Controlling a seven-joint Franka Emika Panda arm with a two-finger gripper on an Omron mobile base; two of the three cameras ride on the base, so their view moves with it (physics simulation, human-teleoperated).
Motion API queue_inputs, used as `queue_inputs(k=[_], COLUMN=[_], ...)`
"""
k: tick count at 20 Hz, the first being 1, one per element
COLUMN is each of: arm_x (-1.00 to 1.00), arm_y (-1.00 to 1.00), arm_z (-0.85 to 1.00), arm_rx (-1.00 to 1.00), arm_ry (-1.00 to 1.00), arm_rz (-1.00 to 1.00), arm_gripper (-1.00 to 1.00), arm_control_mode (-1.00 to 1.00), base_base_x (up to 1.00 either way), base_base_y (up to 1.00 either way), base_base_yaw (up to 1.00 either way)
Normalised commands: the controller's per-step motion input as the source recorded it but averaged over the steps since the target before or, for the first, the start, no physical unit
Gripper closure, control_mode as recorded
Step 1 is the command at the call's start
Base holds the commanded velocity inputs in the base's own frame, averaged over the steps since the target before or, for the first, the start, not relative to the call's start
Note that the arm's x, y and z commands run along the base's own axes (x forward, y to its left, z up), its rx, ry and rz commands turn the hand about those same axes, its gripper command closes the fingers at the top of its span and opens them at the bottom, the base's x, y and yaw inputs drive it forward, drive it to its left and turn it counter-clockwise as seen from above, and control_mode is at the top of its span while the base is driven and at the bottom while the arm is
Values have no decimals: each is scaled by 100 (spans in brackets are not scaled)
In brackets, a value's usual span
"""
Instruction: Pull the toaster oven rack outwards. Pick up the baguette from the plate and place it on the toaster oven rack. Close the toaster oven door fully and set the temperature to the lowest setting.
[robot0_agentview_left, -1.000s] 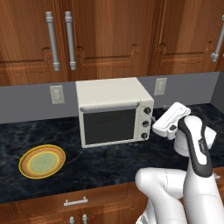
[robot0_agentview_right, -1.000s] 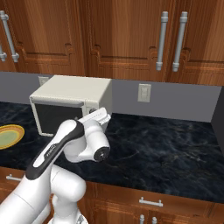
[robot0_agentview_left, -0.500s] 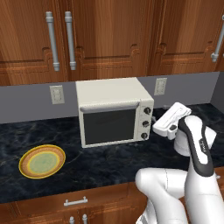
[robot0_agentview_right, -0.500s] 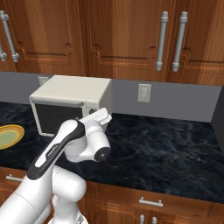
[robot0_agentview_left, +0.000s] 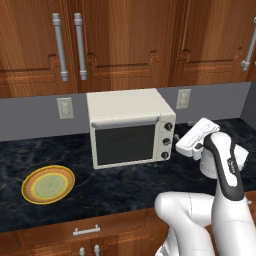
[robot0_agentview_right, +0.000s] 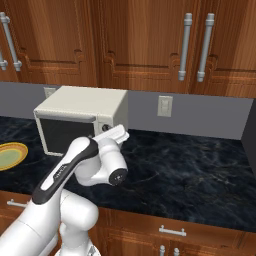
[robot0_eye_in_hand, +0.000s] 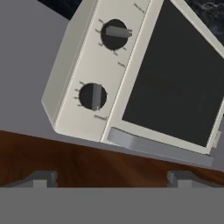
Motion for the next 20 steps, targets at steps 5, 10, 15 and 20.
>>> queue_inputs(k=[5, 10, 15, 20], arm_x=[18, 16, 10, 18], arm_y=[10, 17, 23, 25], arm_z=[-36, -34, -27, -18], arm_rx=[0, 0, 0, 0], arm_ry=[2, 0, 0, 0], arm_rz=[-4, -5, -6, -7], arm_gripper=[-100, -100, -100, -100], arm_control_mode=[-100, -100, -100, -100], base_base_x=[0, 0, 0, 0], base_base_y=[0, 0, 0, 0], base_base_yaw=[0, 0, 0, 0])
